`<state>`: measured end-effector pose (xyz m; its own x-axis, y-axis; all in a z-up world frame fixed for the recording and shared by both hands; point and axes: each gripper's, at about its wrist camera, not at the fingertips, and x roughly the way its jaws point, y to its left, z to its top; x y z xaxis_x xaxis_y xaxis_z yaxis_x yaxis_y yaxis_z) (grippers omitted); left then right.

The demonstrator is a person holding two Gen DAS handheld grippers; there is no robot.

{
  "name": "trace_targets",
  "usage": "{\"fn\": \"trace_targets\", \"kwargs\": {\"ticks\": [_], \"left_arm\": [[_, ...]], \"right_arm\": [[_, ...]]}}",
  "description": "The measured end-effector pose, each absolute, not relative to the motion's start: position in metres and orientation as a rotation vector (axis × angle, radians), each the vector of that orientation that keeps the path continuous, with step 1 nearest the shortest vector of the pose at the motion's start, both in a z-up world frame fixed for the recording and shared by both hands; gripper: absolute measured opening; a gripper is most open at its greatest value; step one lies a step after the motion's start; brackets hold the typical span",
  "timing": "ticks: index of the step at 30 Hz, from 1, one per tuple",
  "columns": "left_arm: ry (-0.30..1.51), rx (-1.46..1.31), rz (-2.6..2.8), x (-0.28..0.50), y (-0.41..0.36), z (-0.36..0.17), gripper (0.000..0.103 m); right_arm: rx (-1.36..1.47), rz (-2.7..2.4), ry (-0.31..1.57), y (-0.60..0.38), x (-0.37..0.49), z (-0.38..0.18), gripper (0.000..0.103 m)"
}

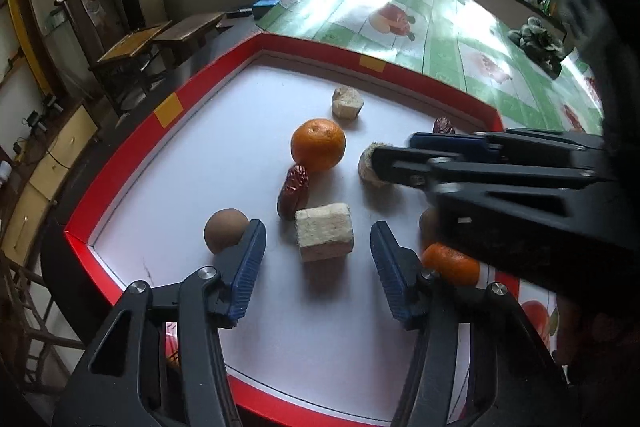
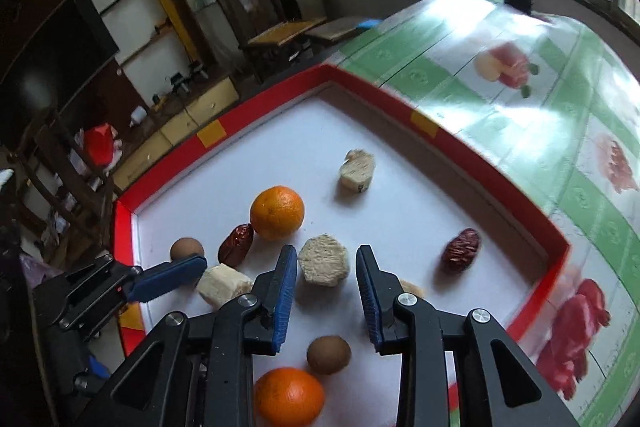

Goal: Organize fruits
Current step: 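Open the left tool to drop the square block while the right tool releases the round cake, then withdraw both open tools from the tray toward the rice cakes on the cloth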

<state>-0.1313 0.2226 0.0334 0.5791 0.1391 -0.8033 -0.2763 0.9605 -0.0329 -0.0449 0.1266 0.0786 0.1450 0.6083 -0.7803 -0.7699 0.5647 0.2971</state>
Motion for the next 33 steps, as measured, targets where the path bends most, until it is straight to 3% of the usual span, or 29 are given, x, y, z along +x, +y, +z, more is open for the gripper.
{"fn": "trace_targets", "kwargs": {"ticks": [12,33], "left_arm": [[0.872,-0.137,0.199,-0.132,0.191,0.058,0.056],[0.927,-0.131,-0.03,-0.106,0.08,0.058,0.056]], "right_arm": [[-0.005,0.933,0.949,0.035,-0.057,0.116,0.036],[0.132,0.646,0.972,-0.144,-0.044,0.101,0.041]]}}
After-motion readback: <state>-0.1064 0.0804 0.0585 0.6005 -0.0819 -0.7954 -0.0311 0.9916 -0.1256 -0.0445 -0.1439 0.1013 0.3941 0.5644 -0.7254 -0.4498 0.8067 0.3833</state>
